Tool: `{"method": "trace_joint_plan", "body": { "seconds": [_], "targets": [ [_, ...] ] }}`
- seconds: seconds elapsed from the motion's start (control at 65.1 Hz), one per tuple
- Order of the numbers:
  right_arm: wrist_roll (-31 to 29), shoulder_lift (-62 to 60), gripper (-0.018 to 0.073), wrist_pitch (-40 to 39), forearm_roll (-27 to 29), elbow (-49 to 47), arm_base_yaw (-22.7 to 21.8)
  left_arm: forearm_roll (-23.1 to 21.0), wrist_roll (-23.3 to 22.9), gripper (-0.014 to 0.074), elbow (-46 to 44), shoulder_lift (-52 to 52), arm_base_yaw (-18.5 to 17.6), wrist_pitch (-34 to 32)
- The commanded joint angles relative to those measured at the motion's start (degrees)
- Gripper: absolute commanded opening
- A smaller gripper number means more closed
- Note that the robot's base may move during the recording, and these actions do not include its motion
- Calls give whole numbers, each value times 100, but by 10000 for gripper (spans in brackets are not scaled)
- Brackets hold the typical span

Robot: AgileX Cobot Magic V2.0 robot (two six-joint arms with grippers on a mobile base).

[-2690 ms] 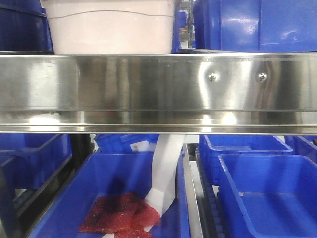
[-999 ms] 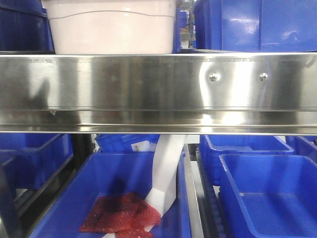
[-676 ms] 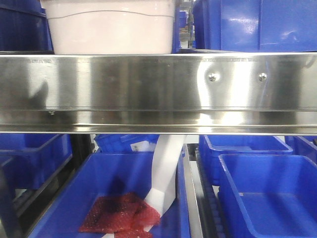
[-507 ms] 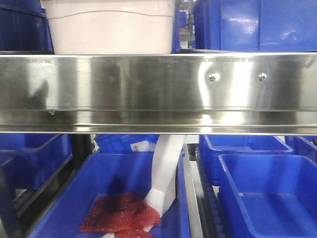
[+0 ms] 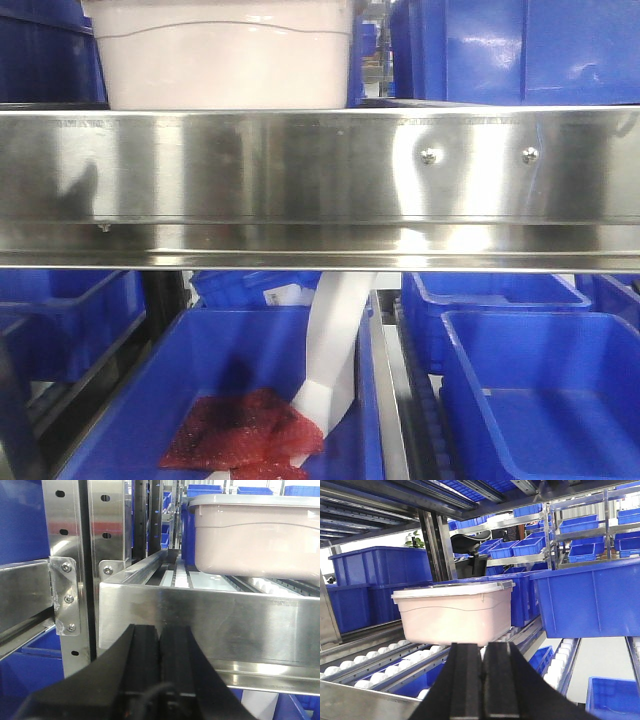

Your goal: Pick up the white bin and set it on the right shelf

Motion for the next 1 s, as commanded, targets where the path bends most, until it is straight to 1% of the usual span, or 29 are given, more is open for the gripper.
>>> {"method": "trace_joint_plan", "body": {
  "seconds": [0.0, 0.077, 0.123, 0.169, 0.261, 0.292, 0.338, 0.354, 0.415, 0.461, 0.492, 0.553, 0.707, 0.907, 0.984],
  "targets": [
    [-22, 70, 77, -232, -137, -168, -33, -47, -67, -117, 111, -61, 5, -515],
    [60, 70, 77, -60, -752, -168, -33, -47, -67, -117, 111, -61, 5, -515],
    [303, 70, 77, 69, -1289, -168, -33, -47, -67, -118, 111, -61, 5, -515],
    [752, 70, 77, 126, -2017, -168, -33, -47, -67, -117, 111, -61, 5, -515],
    [2219, 70, 77, 126, -3475, -168, -116, -47, -67, -118, 111, -61, 5, -515],
    [2771, 70, 77, 134, -3978, -168, -198, -47, -67, -117, 111, -61, 5, -515],
    [3425, 70, 77, 164, -4523, -168, -351, -47, -67, -118, 111, -61, 5, -515],
    [3733, 70, 77, 185, -4775, -168, -428, -47, -67, -117, 111, -61, 5, -515],
    [4495, 70, 77, 255, -5440, -168, -678, -47, -67, -118, 111, -61, 5, -515],
    [4816, 70, 77, 314, -5845, -149, -887, -47, -67, -117, 111, -61, 5, -515],
    [4926, 70, 77, 326, -5988, -125, -1004, -47, -67, -117, 111, -61, 5, -515],
    [4928, 70, 77, 314, -6137, -12, -1278, -47, -67, -118, 111, -61, 5, -515],
    [4928, -42, 77, 182, -6172, 473, -1786, -47, -67, -118, 111, -61, 5, -515],
    [4928, -638, 77, -379, -6172, 1303, -2213, -47, -67, -118, 111, -61, 5, -515],
    [4928, -859, 77, -598, -6064, 1653, -2292, -47, -67, -118, 111, -61, 5, -515]
  ]
}}
